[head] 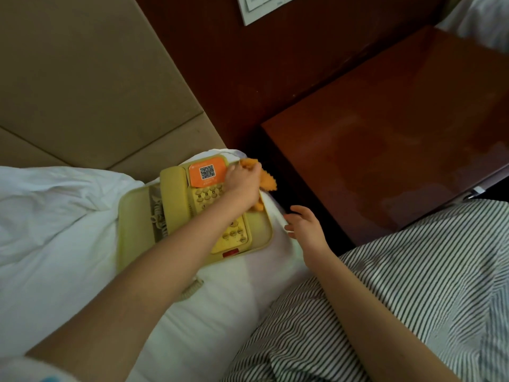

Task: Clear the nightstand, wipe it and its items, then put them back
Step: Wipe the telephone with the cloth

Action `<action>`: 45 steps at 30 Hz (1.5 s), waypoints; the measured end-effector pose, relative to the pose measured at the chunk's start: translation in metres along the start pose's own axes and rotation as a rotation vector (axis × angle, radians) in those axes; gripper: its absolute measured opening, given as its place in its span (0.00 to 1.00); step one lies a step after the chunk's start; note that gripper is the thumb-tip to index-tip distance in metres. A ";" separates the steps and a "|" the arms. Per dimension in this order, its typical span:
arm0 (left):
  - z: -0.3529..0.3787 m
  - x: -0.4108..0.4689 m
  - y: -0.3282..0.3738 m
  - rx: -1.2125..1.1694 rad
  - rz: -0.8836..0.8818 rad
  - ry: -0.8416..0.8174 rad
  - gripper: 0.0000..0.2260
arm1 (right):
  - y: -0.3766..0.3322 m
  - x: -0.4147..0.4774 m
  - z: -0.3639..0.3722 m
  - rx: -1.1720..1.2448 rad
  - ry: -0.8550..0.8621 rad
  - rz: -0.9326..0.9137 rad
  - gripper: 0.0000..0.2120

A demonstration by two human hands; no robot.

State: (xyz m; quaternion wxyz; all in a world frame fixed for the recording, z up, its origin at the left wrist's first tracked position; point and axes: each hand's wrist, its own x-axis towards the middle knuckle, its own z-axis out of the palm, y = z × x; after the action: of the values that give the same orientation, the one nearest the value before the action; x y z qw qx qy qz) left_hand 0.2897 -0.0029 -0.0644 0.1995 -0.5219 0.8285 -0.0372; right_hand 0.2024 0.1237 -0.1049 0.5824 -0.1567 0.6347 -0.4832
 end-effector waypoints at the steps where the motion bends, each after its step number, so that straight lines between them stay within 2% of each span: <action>1: -0.002 0.002 0.000 -0.121 -0.026 0.010 0.27 | 0.000 0.001 0.000 0.004 0.003 0.004 0.17; 3: -0.005 -0.011 0.003 -0.284 -0.063 0.033 0.19 | 0.000 0.003 0.000 0.014 0.009 0.014 0.17; 4: -0.005 -0.023 0.008 -0.265 -0.041 0.027 0.18 | 0.000 0.004 0.000 0.022 0.015 0.014 0.16; 6: 0.002 -0.057 0.020 -0.090 0.101 0.056 0.19 | -0.001 0.005 0.001 0.039 0.034 0.015 0.16; 7: 0.010 -0.073 0.025 0.003 0.217 0.132 0.19 | -0.001 0.006 0.001 0.058 0.046 0.019 0.15; 8: 0.016 -0.089 0.028 0.044 0.315 0.214 0.19 | -0.001 0.007 0.001 0.081 0.056 0.027 0.15; 10: 0.027 -0.094 0.026 0.013 0.367 0.291 0.17 | -0.001 0.008 0.000 0.103 0.070 0.042 0.14; 12: 0.032 -0.077 0.016 -0.006 0.314 0.187 0.19 | -0.001 0.007 -0.002 0.103 0.086 0.040 0.13; 14: 0.028 -0.054 0.008 -0.070 0.205 0.222 0.18 | 0.000 0.004 -0.003 0.063 0.074 0.011 0.14; 16: 0.021 -0.041 0.002 -0.181 0.139 0.316 0.18 | -0.002 -0.002 -0.002 -0.028 0.049 -0.045 0.15; 20: 0.007 -0.055 -0.021 -0.652 0.047 0.500 0.15 | 0.001 -0.004 0.004 -0.249 -0.039 -0.170 0.18; 21: 0.001 -0.063 -0.030 -0.691 0.037 0.538 0.15 | 0.002 -0.004 0.006 -0.290 -0.065 -0.197 0.19; 24: -0.005 -0.094 -0.067 -0.486 -0.018 0.576 0.17 | 0.008 -0.003 0.016 -0.372 -0.133 -0.253 0.20; 27: -0.006 -0.131 -0.107 -0.431 -0.138 0.527 0.14 | 0.005 -0.006 0.034 -0.445 -0.160 -0.356 0.26; 29: -0.003 -0.144 -0.134 -0.586 -0.249 0.505 0.12 | 0.001 -0.004 0.045 -0.526 -0.168 -0.390 0.33; 31: 0.007 -0.148 -0.157 -0.744 -0.365 0.489 0.09 | -0.004 0.000 0.054 -0.622 -0.143 -0.376 0.35; 33: 0.019 -0.149 -0.170 -0.808 -0.438 0.469 0.10 | -0.005 0.004 0.062 -0.661 -0.111 -0.354 0.37; 37: 0.048 -0.148 -0.167 -0.901 -0.479 0.388 0.11 | -0.008 0.008 0.071 -0.572 -0.116 -0.338 0.37; 40: 0.055 -0.143 -0.152 -1.148 -0.513 0.357 0.15 | -0.009 0.011 0.072 -0.582 -0.082 -0.333 0.39; 42: 0.056 -0.138 -0.142 -1.239 -0.549 0.386 0.15 | -0.009 0.011 0.072 -0.611 -0.075 -0.342 0.40; 45: 0.054 -0.132 -0.131 -1.213 -0.586 0.437 0.16 | -0.010 0.011 0.073 -0.648 -0.084 -0.337 0.38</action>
State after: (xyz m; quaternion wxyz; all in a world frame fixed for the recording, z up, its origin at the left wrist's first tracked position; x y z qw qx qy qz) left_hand 0.4704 0.0617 -0.0402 -0.3155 -0.7229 0.5497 0.2750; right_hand 0.2605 0.0795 -0.0927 0.4403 -0.4549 0.6958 -0.3393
